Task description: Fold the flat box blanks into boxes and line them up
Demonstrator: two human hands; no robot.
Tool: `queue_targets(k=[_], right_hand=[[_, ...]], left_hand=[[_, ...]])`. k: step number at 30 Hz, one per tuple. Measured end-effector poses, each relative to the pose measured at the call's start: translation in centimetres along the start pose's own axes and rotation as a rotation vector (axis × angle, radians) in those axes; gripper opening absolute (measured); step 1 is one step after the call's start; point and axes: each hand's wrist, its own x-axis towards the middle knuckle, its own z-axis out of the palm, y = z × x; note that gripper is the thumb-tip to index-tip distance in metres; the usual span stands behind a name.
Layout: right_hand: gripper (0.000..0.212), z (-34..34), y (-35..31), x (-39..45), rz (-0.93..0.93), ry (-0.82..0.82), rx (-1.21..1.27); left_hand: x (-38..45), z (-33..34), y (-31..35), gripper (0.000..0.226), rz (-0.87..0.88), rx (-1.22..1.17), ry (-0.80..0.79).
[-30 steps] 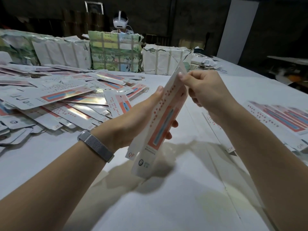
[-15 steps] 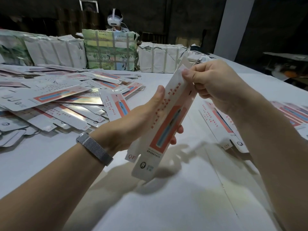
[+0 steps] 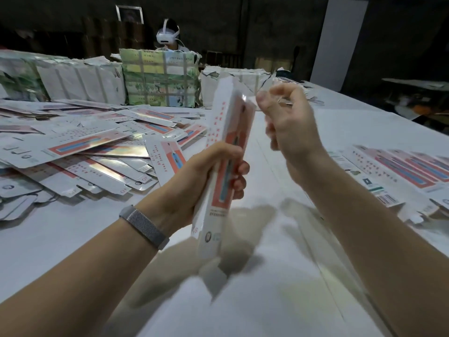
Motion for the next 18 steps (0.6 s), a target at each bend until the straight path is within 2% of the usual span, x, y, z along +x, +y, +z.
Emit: queue_targets(k=[3,5,7,9,11,15,18], right_hand=[[0.026,1.7,1.0,-1.1,0.047,-0.215,0.052],[0.04,2.6,1.5,-1.8,0.054,-0.331,0.125],[0.053,3.0,1.9,-2.4,0.084,-0.37,0.235],[0.053,3.2,2.2,-2.8,0.111,-0.324,0.315],[0.054,3.4,2.3,-2.8,0.106,-0.254,0.315],[0.056,3.9,2.5,-2.4,0.138,-0.206,0.437],[0.061,4.0,2.2,-2.4,0.1,-0.213,0.425]], left_hand=[[0.0,0.0,0.1,0.039,-0.004,-0.137,-0.033],[-0.1,0.0,0.0,0.041,-0.023,-0.215,-0.053],[-0.1,0.0,-0.2,0.038,-0.032,-0.25,-0.038],[0.0,0.0,-0.3,0.043,-0.049,-0.201,-0.005],[0.4,0.2,-0.6,0.047,-0.037,-0.08,0.102],[1.4,0.5,-1.3,0.065,0.128,0.404,0.481],[1.1,-0.2,-1.1,0.075,0.21,0.623,0.61]])
